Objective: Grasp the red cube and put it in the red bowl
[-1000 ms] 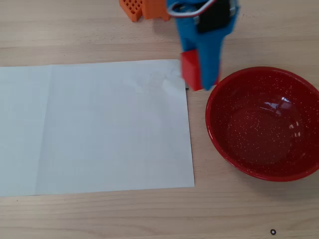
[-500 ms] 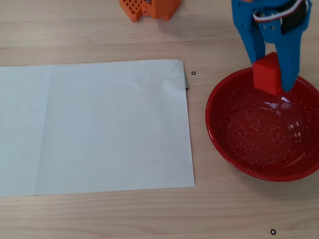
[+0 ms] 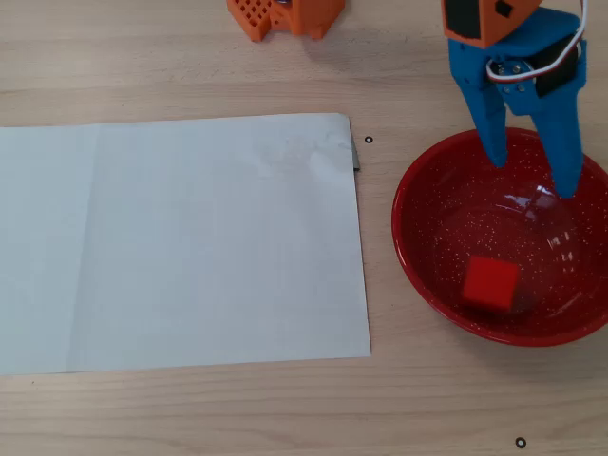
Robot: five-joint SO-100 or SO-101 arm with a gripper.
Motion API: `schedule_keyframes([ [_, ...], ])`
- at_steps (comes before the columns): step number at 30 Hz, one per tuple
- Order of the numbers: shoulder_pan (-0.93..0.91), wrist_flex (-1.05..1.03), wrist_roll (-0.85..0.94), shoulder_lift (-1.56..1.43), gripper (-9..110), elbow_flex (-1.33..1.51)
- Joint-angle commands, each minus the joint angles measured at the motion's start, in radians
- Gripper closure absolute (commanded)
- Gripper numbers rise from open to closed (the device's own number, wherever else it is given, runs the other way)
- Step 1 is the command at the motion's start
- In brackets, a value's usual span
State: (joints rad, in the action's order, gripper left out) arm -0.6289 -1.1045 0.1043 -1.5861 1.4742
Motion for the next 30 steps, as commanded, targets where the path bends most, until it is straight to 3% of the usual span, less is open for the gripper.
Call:
schedule_keyframes([
  [1, 0.018, -0.051, 0.018, -0.158, 82, -0.14],
  [10, 0.15, -0.25, 0.031, -0.247, 100, -0.25],
  [21, 0.373, -0.367, 0.031, -0.436, 101, -0.224],
  [30, 0.522, -0.184, -0.014, -0.759, 101, 0.164],
])
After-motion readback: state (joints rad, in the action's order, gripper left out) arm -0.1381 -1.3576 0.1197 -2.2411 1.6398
